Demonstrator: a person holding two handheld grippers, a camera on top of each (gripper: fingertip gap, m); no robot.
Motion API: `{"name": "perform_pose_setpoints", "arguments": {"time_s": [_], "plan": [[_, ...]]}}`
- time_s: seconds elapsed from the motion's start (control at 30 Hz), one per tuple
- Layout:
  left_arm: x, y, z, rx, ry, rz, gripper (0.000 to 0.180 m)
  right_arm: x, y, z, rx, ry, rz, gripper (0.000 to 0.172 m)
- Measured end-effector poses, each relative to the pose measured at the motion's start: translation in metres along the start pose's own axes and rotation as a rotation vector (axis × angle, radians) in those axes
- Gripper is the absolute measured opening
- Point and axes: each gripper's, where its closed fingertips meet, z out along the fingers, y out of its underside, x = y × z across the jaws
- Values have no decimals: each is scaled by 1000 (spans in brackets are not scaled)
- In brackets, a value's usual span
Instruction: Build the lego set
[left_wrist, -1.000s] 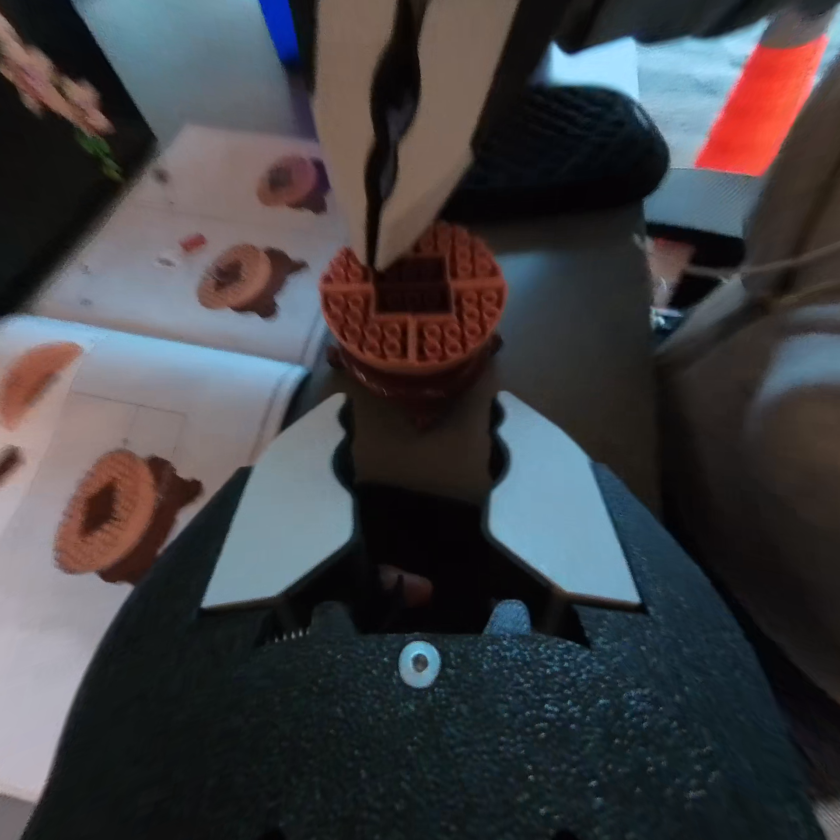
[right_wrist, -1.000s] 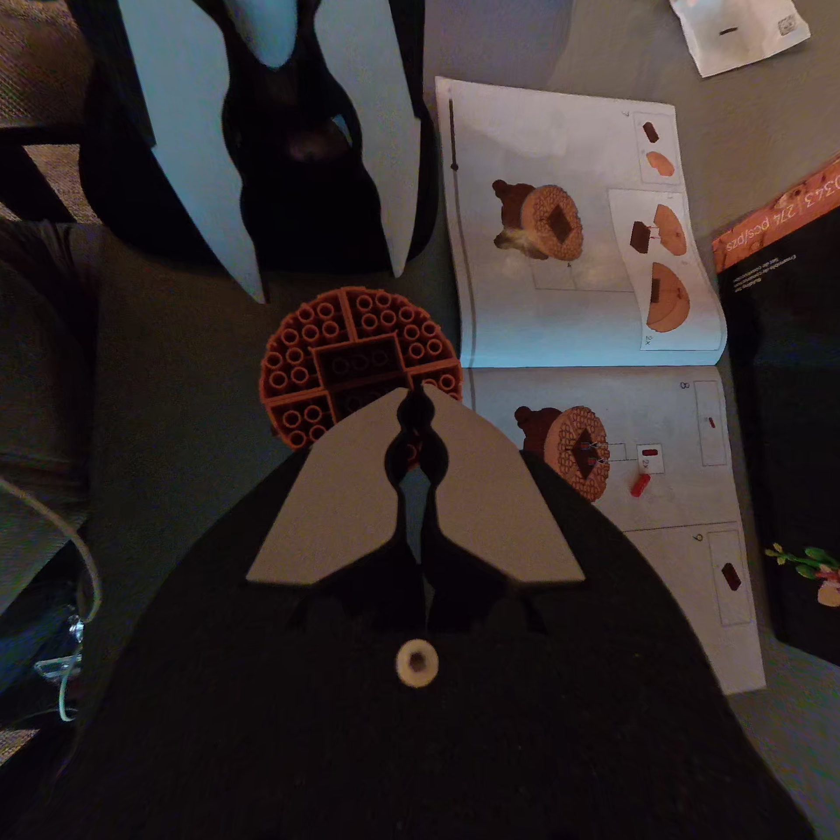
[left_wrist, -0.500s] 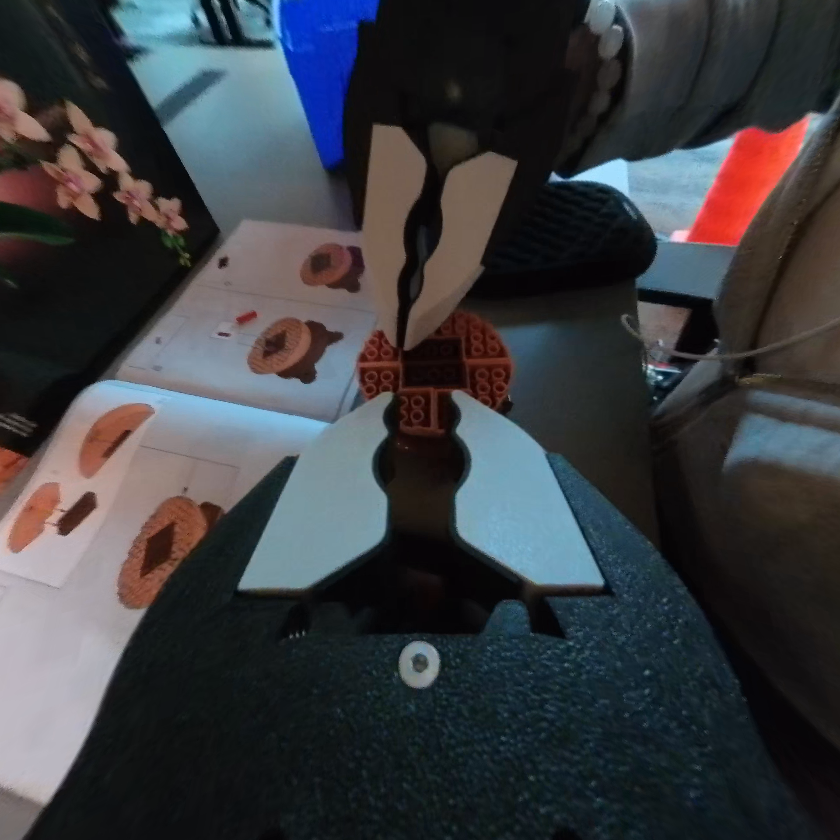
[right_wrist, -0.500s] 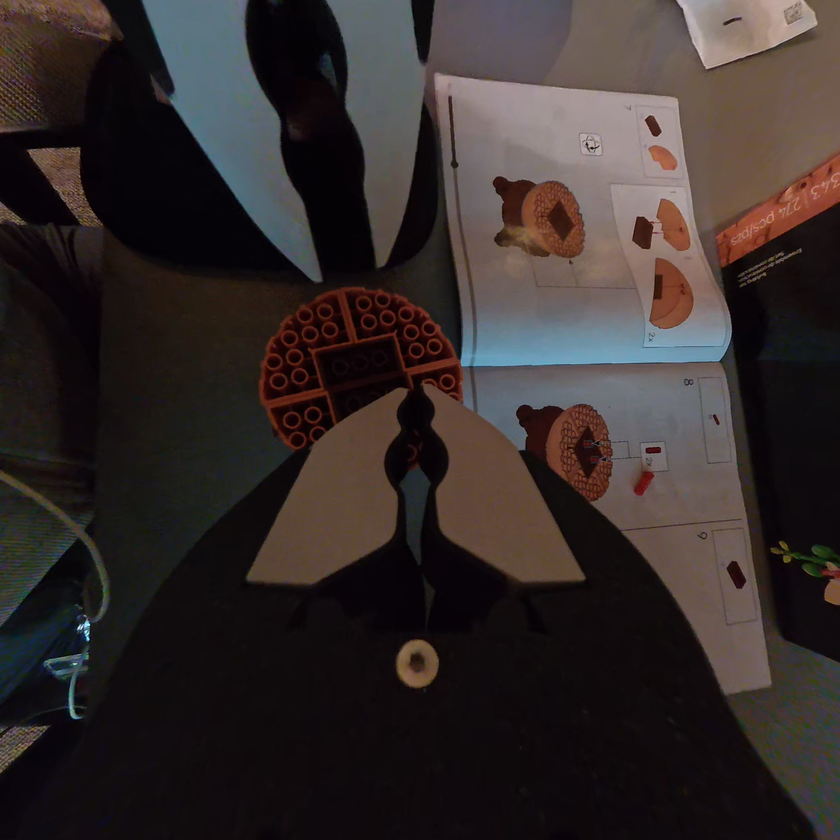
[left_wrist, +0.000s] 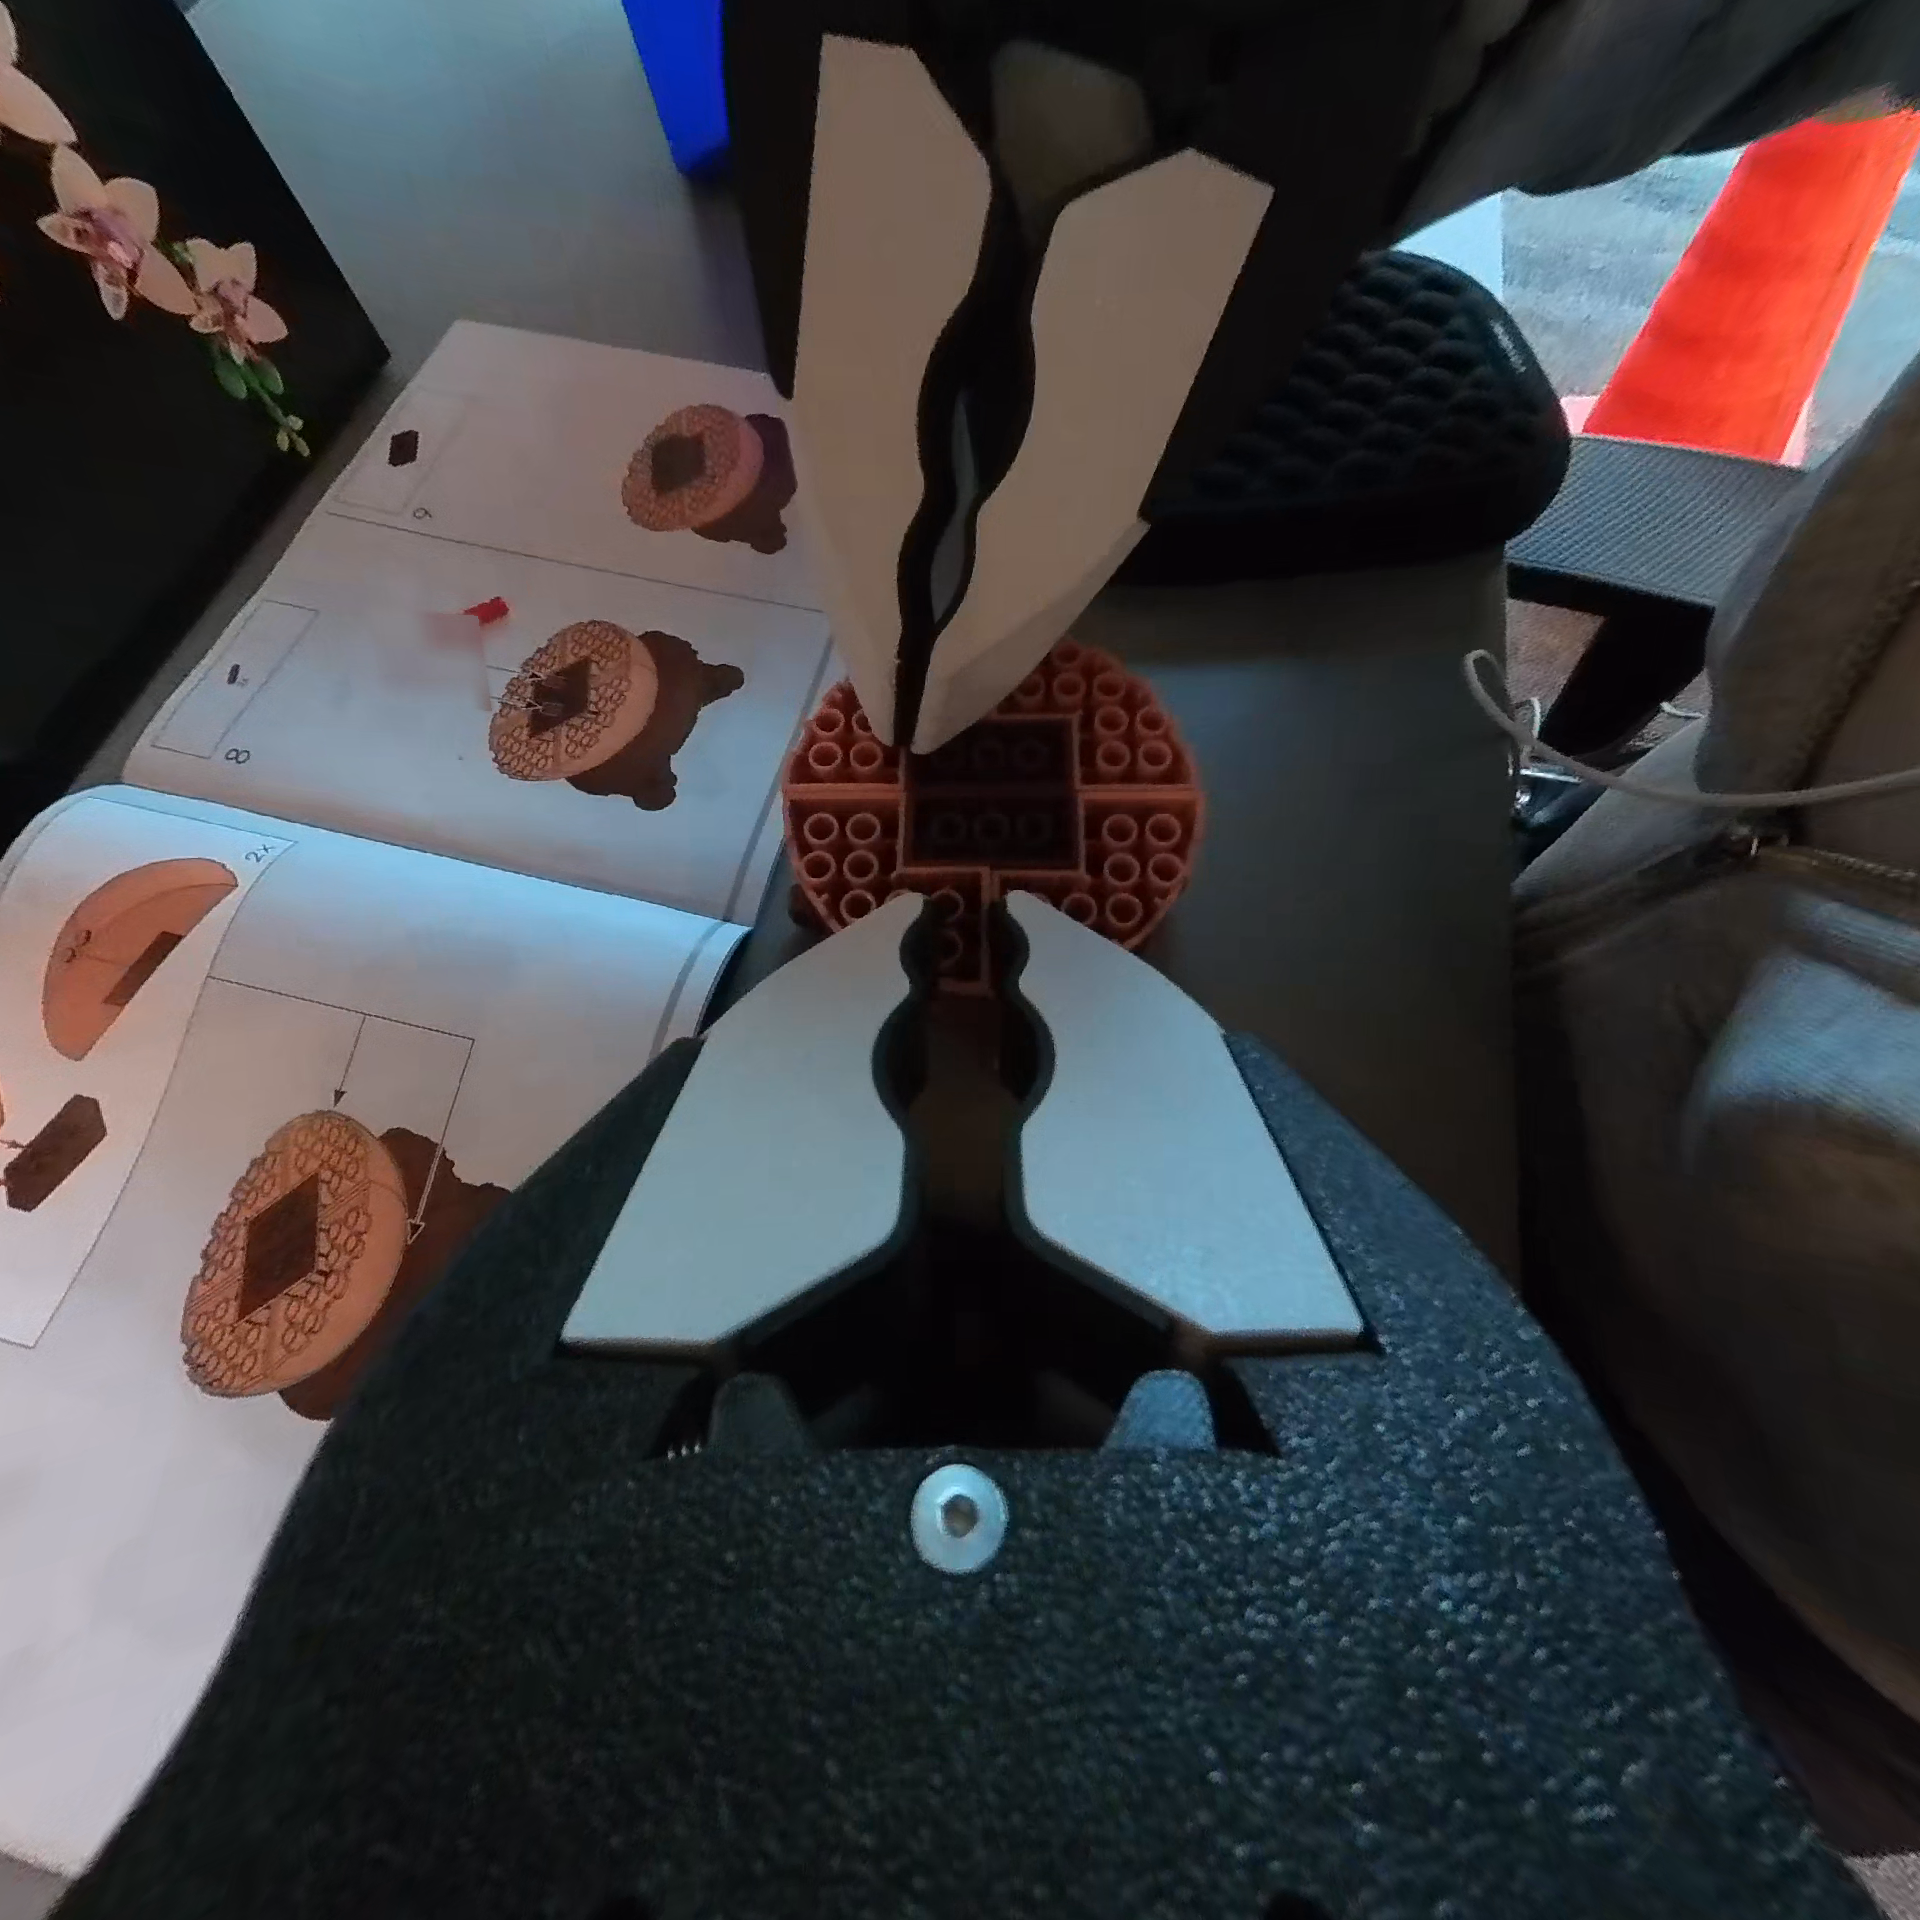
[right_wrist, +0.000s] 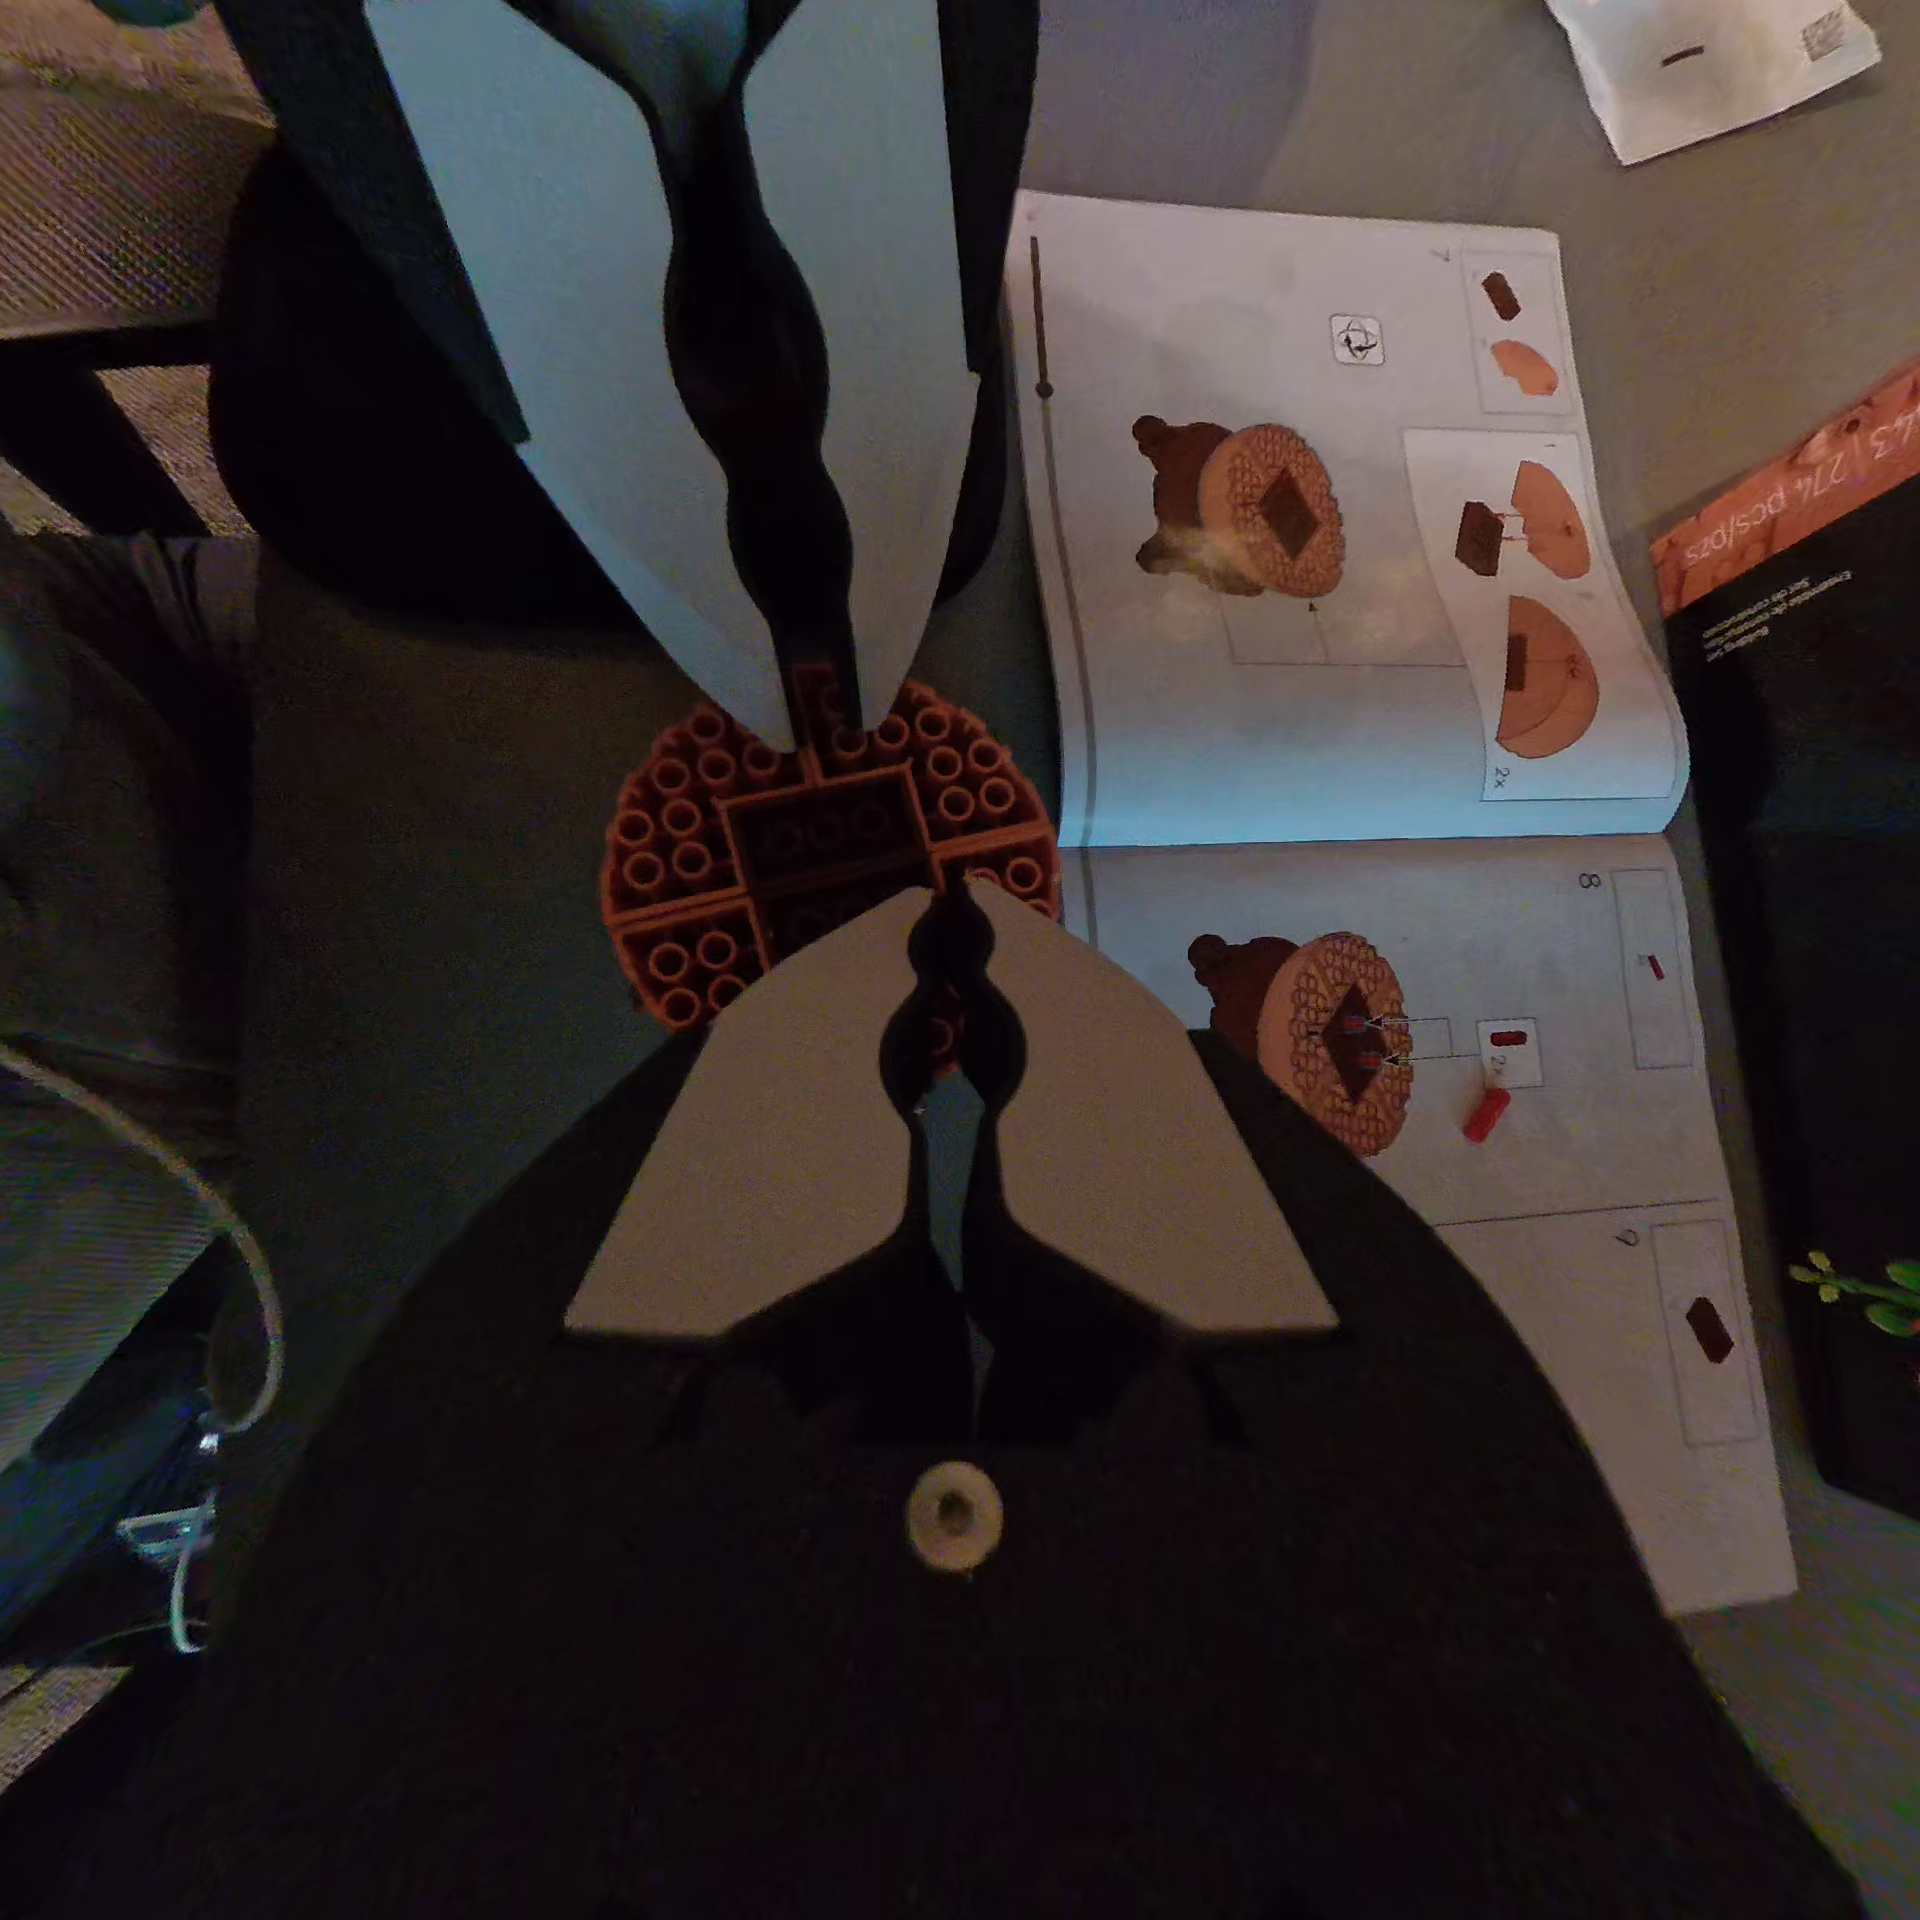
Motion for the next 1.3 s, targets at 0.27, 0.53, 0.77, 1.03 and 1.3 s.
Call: {"name": "perform_pose_setpoints", "arguments": {"time_s": [0.27,0.53,0.77,1.03,1.3], "plan": [[0,0,0,-22,-13,13,10,-1,0,0,-24,22,2,0],[0,0,1,-83,-18,40,9,-2,0,0,-89,15,-30,0],[0,0,1,-107,-21,53,9,-2,0,0,-101,15,-26,0],[0,0,1,-138,-19,65,9,-2,0,0,-111,29,-33,0],[0,1,1,-156,-25,50,9,-2,0,0,-104,14,-44,0]]}}
